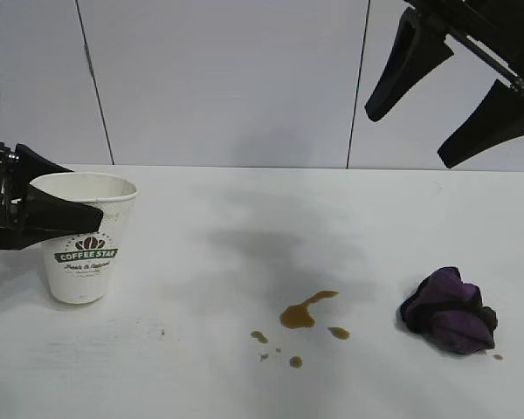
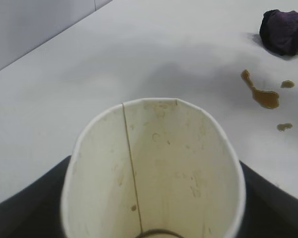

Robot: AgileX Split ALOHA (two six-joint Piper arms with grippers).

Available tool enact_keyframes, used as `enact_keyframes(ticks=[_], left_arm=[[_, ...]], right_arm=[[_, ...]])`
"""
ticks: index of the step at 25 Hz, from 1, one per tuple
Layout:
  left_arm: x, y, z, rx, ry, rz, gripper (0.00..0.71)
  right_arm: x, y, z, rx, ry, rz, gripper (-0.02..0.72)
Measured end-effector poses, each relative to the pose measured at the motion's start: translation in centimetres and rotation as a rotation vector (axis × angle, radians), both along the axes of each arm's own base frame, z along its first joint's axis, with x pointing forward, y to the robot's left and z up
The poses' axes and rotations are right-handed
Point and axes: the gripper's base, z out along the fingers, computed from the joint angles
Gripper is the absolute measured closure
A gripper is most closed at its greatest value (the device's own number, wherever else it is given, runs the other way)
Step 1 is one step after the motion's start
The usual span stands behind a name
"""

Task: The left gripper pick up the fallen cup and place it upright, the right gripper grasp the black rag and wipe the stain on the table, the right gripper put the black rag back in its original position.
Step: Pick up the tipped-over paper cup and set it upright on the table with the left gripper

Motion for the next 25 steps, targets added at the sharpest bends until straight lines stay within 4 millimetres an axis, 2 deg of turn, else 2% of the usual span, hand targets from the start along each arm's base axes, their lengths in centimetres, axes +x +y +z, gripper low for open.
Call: enact_keyframes(ticks=[5,8,16,21,25], left_arm=[[0.0,0.0,0.0,-0.007,0.008,0.003,0.080],[0.0,0.0,0.0,-0.008,0.009,0.003,0.051],[-0.2,0.1,-0.2,0.042,0.031,-0.004,0.043],[-0.4,0.4,0.7,0.086,0.049,0.009,0.043],[-0.7,0.4,0.6,0.102,0.110,-0.001,0.043]], right_arm=[[0.0,0.0,0.0,0.000,-0.002,-0.001,0.156],[0.1,0.0,0.0,0.000,-0.007,-0.004,0.156],[0.1,0.0,0.0,-0.001,-0.013,-0.008,0.156],[0.1,0.0,0.0,-0.001,-0.013,-0.008,0.156],[0.1,0.0,0.0,-0.001,-0.013,-0.008,0.156]])
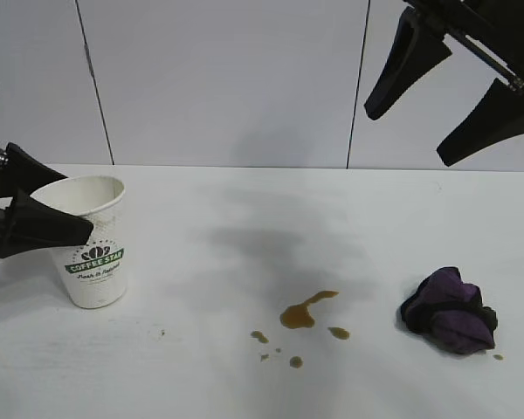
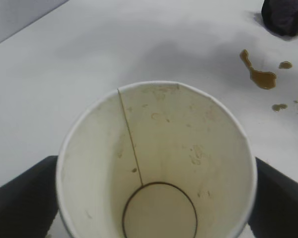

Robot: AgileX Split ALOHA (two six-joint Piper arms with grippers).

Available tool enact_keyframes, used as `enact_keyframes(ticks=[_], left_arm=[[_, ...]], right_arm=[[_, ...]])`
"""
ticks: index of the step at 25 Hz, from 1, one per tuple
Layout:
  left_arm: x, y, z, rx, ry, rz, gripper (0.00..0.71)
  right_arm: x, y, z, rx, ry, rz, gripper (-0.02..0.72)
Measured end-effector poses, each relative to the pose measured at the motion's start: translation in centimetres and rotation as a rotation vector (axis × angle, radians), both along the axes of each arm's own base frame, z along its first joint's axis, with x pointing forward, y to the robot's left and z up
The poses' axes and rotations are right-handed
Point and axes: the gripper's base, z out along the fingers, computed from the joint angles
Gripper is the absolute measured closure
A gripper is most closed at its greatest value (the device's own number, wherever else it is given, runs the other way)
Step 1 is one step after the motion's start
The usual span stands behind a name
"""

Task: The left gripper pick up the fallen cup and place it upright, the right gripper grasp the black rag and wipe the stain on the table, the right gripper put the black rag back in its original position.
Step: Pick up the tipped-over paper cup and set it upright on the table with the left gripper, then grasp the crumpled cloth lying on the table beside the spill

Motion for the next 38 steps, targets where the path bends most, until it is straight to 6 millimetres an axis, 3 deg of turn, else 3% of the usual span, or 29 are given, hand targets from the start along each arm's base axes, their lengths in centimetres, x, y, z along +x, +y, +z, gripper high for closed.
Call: enact_keyframes(ticks=[13,18,23,28,32,38], left_arm=[[-1.1,0.8,-0.2,0.130,0.189,0.026,0.043],[-1.0,1.9,1.3,0.227,0.217,0.196,0.069],[-0.6,3.8,6.3,0.242,0.106,0.557,0.085],[-1.9,5.4,12.9,0.211,-0.131,0.836,0.122],[-4.2,6.0,17.7,0.168,-0.311,0.955,0.138],[-9.7,5.4,23.9,-0.173,-0.425,1.075,0.141]], right_arm=[[0.0,0.0,0.0,0.000,0.000,0.000,0.156],[0.0,0.0,0.0,0.000,0.000,0.000,0.156],[0.0,0.0,0.0,0.000,0.000,0.000,0.156],[0.0,0.0,0.0,0.000,0.000,0.000,0.156],[0.0,0.0,0.0,0.000,0.000,0.000,0.156],[0.0,0.0,0.0,0.000,0.000,0.000,0.156]])
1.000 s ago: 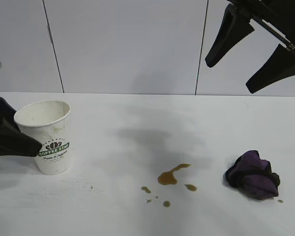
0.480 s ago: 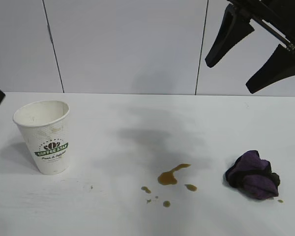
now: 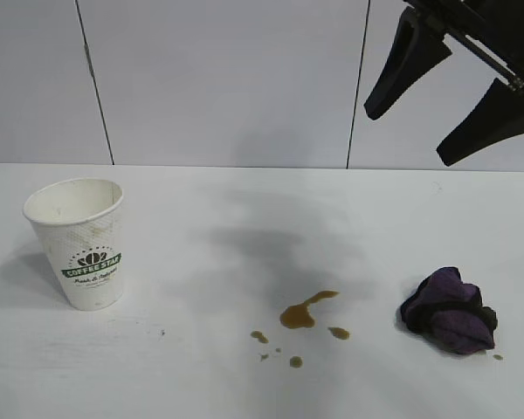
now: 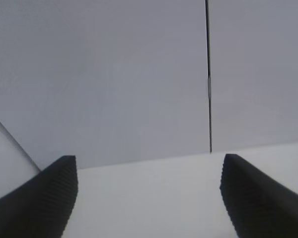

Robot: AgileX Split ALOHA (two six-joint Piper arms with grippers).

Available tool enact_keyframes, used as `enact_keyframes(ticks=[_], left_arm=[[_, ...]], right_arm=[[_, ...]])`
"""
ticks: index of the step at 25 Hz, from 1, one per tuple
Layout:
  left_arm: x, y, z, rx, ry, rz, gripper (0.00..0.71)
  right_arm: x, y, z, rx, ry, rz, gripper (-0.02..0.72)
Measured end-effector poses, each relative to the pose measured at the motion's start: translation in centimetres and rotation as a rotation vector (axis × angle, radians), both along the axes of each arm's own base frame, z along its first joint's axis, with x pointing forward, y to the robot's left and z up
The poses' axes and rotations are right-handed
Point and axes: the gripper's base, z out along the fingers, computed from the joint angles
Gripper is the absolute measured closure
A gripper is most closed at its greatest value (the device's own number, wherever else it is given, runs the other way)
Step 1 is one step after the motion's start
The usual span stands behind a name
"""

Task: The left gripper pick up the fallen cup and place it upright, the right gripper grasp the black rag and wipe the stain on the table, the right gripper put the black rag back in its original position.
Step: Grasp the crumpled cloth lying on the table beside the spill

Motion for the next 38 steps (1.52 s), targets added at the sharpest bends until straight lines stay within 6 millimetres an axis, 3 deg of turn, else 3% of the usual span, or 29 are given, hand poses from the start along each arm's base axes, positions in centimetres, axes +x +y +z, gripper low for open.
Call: enact_keyframes(ticks=[4,9,13,16,18,21,23,26,31,38], left_arm=[[-6.1,-1.2,4.2,-0.044,-0.211,-0.062,0.141],[-17.3,-3.1,7.9,-0.027,-0.545,-0.154,0.141],[-26.1,-5.0,7.6,0.087,-0.765,-0.261,0.141],[-30.6,-6.3,6.0,0.217,-0.833,-0.325,0.141],[-31.2,-6.9,5.5,0.252,-0.762,-0.385,0.141],[-30.5,-7.4,3.3,0.270,-0.472,-0.465,0.141],[-29.8,-6.8,1.3,0.232,-0.224,-0.415,0.141],[-29.1,-4.9,-1.6,0.089,0.107,-0.206,0.141],[-27.7,-2.2,-4.2,-0.094,0.283,0.113,0.141],[-24.8,-1.6,-9.0,-0.127,0.465,0.148,0.142]], right_arm=[[0.0,0.0,0.0,0.000,0.000,0.000,0.156],[0.0,0.0,0.0,0.000,0.000,0.000,0.156],[0.0,0.0,0.0,0.000,0.002,0.001,0.156],[-0.2,0.0,0.0,0.001,0.019,0.011,0.156],[-0.2,0.0,-0.1,-0.001,0.022,0.014,0.156],[-0.3,0.0,-0.1,-0.009,0.026,0.020,0.156],[-0.4,0.0,-0.1,-0.011,0.034,0.026,0.156],[-0.4,-0.1,-0.1,-0.017,0.037,0.029,0.156],[-0.3,-0.1,-0.1,-0.020,0.030,0.026,0.156],[-0.2,-0.1,-0.1,-0.020,0.019,0.019,0.156]])
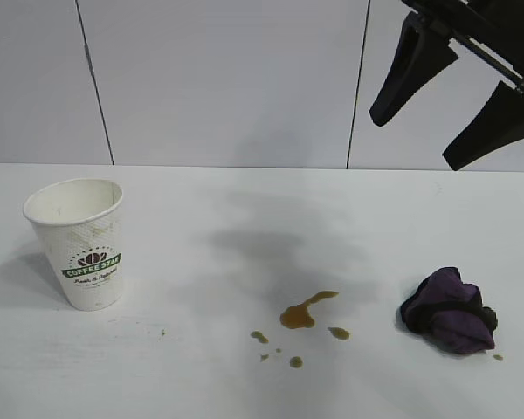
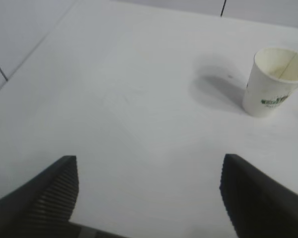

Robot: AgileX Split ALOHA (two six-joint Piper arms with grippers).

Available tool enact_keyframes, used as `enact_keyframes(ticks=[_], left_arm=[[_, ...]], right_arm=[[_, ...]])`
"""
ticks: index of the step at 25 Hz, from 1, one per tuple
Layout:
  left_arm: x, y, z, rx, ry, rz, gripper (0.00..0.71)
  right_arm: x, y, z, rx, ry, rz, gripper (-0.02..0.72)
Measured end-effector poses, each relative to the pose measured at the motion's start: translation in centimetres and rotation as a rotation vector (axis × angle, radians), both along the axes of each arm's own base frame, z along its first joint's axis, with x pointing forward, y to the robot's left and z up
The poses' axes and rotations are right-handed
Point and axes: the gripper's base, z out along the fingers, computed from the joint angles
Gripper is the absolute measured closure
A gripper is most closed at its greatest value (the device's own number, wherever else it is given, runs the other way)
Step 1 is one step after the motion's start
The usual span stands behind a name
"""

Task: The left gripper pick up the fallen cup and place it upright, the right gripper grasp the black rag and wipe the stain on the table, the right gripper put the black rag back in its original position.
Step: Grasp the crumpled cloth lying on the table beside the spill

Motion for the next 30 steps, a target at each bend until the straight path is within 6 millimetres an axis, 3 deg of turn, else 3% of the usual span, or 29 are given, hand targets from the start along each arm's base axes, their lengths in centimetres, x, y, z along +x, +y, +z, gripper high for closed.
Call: enact_keyframes(ticks=[2,10,15,23,30], left_arm=[[0.5,0.1,-0.8,-0.002,0.022,-0.015,0.142],[1.5,0.4,-1.1,0.030,-0.039,-0.004,0.142],[1.6,0.4,-1.3,0.031,-0.042,-0.008,0.142],[1.7,0.4,-1.2,0.031,-0.049,-0.008,0.142],[1.7,0.4,-1.2,0.031,-0.049,-0.008,0.142]], right_arm=[[0.0,0.0,0.0,-0.004,-0.002,0.004,0.156],[0.0,-0.8,-1.0,-0.129,-0.008,0.115,0.156],[1.3,-1.0,-4.2,-0.179,0.082,0.139,0.156],[3.2,-2.0,-10.9,-0.336,0.244,0.159,0.156],[4.1,-2.4,-12.2,-0.379,0.165,0.116,0.156]])
